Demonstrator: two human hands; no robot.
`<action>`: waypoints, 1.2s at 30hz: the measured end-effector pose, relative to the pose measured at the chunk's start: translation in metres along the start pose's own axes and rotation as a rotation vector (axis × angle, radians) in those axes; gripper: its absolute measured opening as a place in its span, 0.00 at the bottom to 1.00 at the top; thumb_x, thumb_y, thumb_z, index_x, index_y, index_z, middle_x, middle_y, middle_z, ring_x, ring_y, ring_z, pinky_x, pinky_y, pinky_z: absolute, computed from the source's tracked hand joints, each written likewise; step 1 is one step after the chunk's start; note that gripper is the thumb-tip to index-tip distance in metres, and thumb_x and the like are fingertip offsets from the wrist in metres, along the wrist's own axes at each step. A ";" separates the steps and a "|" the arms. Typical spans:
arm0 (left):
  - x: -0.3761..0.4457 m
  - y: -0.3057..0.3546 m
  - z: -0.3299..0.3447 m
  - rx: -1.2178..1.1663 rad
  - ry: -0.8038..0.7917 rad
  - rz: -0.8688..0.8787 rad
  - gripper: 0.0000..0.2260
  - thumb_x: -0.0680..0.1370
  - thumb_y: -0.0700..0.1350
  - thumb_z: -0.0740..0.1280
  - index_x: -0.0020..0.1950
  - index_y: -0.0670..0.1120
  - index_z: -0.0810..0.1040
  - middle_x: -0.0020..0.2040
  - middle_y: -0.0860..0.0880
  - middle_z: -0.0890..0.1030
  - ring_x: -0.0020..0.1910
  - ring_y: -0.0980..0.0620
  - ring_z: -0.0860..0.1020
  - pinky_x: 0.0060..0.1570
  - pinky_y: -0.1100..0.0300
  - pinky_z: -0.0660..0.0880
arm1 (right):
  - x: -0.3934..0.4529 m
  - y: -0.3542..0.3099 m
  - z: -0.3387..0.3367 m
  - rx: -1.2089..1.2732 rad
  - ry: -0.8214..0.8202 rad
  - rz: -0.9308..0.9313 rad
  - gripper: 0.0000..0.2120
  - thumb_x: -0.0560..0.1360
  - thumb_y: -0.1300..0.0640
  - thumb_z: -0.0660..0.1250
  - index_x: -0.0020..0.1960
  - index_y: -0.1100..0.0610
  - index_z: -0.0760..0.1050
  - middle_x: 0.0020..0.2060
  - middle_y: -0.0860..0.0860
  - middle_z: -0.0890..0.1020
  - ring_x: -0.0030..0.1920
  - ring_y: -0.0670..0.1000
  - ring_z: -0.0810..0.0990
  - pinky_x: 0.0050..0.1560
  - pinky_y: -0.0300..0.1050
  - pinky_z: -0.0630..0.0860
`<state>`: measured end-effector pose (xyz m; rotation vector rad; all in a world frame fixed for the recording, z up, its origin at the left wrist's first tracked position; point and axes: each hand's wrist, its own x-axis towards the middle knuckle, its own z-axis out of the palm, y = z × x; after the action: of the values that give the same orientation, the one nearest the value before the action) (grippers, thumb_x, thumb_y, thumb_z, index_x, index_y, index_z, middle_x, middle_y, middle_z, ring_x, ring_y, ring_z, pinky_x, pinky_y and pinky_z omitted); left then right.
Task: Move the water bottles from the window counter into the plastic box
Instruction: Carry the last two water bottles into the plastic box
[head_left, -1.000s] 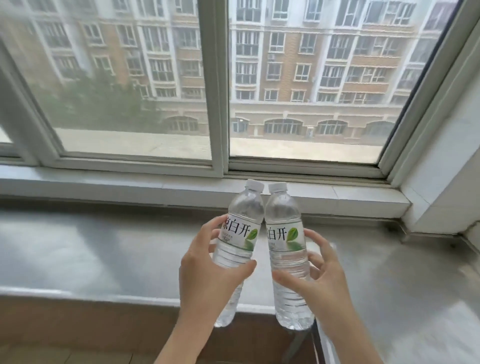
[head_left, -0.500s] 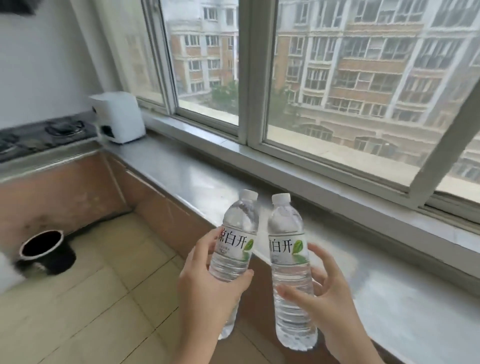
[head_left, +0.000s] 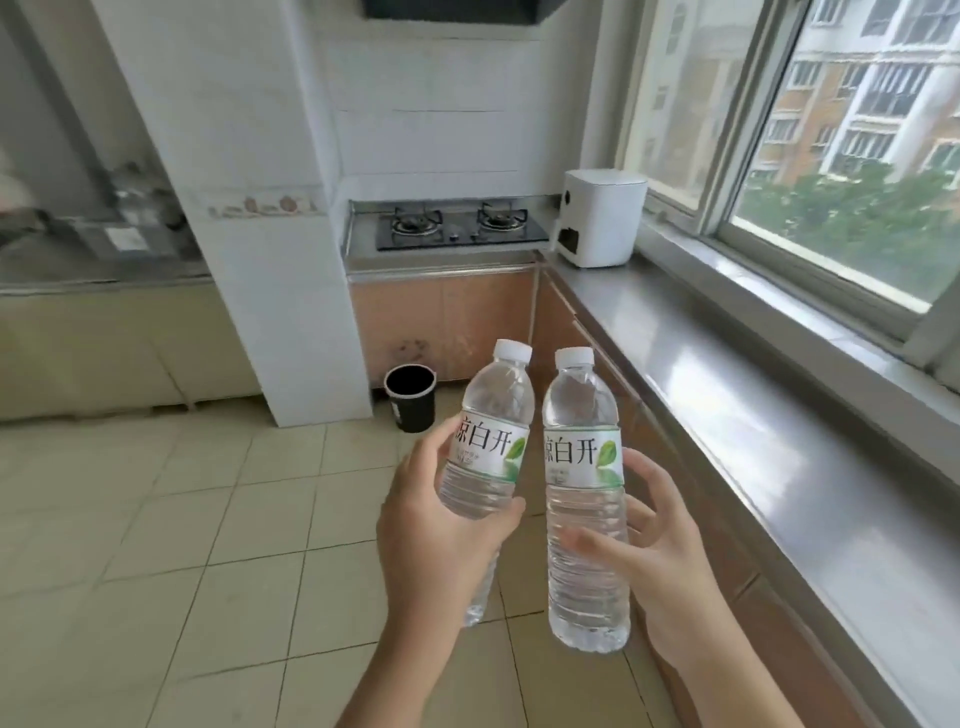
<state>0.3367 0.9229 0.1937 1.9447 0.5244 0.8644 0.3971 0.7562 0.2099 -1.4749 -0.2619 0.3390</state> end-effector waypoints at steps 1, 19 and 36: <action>0.008 -0.007 -0.006 0.017 0.045 -0.018 0.37 0.58 0.49 0.81 0.63 0.65 0.72 0.51 0.66 0.79 0.49 0.67 0.76 0.45 0.69 0.72 | 0.014 0.001 0.012 0.004 -0.051 0.001 0.40 0.55 0.65 0.82 0.61 0.45 0.71 0.47 0.54 0.86 0.45 0.56 0.85 0.42 0.53 0.82; 0.183 -0.094 -0.039 0.173 0.590 -0.252 0.36 0.57 0.48 0.81 0.61 0.66 0.73 0.52 0.65 0.79 0.51 0.64 0.77 0.50 0.62 0.76 | 0.275 0.007 0.175 -0.011 -0.682 0.016 0.39 0.53 0.59 0.81 0.60 0.41 0.72 0.50 0.53 0.85 0.48 0.57 0.84 0.49 0.61 0.80; 0.362 -0.242 -0.165 0.192 0.755 -0.336 0.37 0.56 0.47 0.82 0.60 0.66 0.73 0.52 0.70 0.77 0.50 0.67 0.76 0.43 0.76 0.70 | 0.425 0.041 0.440 -0.027 -0.893 0.061 0.39 0.49 0.55 0.81 0.57 0.39 0.73 0.49 0.53 0.85 0.47 0.56 0.84 0.45 0.54 0.80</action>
<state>0.4500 1.3737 0.1687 1.5714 1.3721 1.3501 0.6225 1.3260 0.1903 -1.2785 -0.9331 1.0403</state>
